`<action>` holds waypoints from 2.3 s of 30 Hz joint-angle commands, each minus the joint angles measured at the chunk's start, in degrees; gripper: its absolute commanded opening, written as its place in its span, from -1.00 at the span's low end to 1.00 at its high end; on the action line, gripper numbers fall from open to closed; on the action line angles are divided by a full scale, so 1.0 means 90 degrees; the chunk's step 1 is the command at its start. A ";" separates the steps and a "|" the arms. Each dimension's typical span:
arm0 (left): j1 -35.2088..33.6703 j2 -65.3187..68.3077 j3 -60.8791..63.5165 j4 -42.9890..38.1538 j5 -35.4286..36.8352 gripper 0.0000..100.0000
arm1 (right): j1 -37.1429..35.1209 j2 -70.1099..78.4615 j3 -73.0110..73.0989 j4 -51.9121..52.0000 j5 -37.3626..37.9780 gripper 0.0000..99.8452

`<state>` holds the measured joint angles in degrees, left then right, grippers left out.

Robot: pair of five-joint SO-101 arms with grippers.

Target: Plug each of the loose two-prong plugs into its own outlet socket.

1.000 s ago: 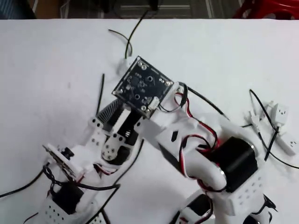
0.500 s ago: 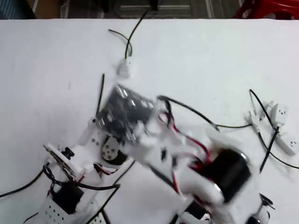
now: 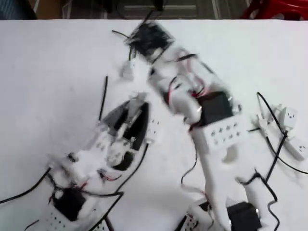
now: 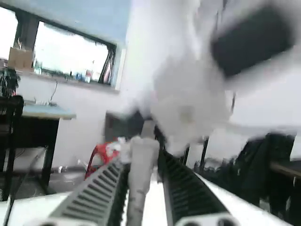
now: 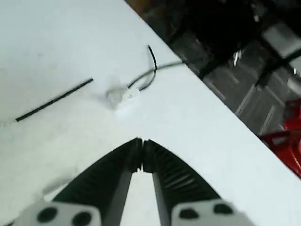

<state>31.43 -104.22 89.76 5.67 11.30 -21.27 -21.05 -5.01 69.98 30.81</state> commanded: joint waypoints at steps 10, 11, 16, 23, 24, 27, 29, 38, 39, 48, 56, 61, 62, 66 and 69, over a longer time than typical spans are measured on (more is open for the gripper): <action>0.0034 -0.0044 -0.0166 -0.0107 0.0010 -0.95 | -0.2681 -0.1558 -0.1485 0.1353 0.0000 -0.96; 0.0034 -0.0044 -0.0166 -0.0107 0.0010 -0.95 | -0.2984 -0.1558 -0.1631 0.1480 0.0000 -0.96; 0.0034 -0.0044 -0.0039 -0.0117 0.0010 -0.95 | -0.3473 -0.1548 -0.1436 0.1685 0.0000 -0.96; 0.0034 -0.0044 -0.0078 -0.0117 0.0010 -0.95 | -0.2388 -0.1558 0.0225 0.0933 0.0059 -0.96; 0.0034 -0.0044 -0.0078 -0.0117 0.0010 -0.95 | -0.2115 -0.1568 0.0488 0.0698 0.0059 -0.96; 0.0034 -0.0044 -0.0088 -0.0137 0.0010 -0.95 | -0.1353 -0.1558 0.1182 -0.0015 0.0068 -0.96; 0.0034 -0.0044 -0.0088 -0.0137 0.0010 -0.95 | -0.1001 -0.1558 0.1524 -0.0317 0.0274 -0.96; -0.0396 -0.0044 -0.0137 -0.0166 0.0039 -0.95 | -0.0630 -0.1617 0.1973 -0.0435 0.0752 -0.96; -0.0474 -0.0044 -0.0166 -0.0156 0.0039 -0.95 | -0.0630 -0.1617 0.1963 -0.0435 0.0752 -0.96; -0.0620 -0.0044 -0.0215 -0.0137 0.0039 -0.95 | -0.0376 -0.1617 0.1807 -0.0435 0.1055 -0.96; -0.0601 -0.0044 -0.0215 -0.0117 0.0039 -0.95 | 0.0708 -0.1558 0.1582 -0.0435 0.1534 -0.96; -0.0581 -0.0044 -0.0205 -0.0117 0.0039 -0.95 | 0.0835 -0.1607 0.1582 -0.0425 0.1534 -0.96; -0.0581 -0.0044 -0.0195 -0.0117 0.0039 -0.95 | 0.0816 -0.1617 0.1563 -0.0425 0.1534 -0.96; -0.0581 -0.0044 -0.0186 -0.0117 0.0039 -0.95 | 0.0796 -0.1617 0.1534 -0.0415 0.1514 -0.96; -0.0611 -0.0044 -0.0176 -0.0117 0.0049 -0.95 | 0.0835 -0.1626 0.1524 -0.0347 0.1485 -0.96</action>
<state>26.59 -104.13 89.93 5.58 11.38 -14.59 -34.68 10.73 66.81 44.18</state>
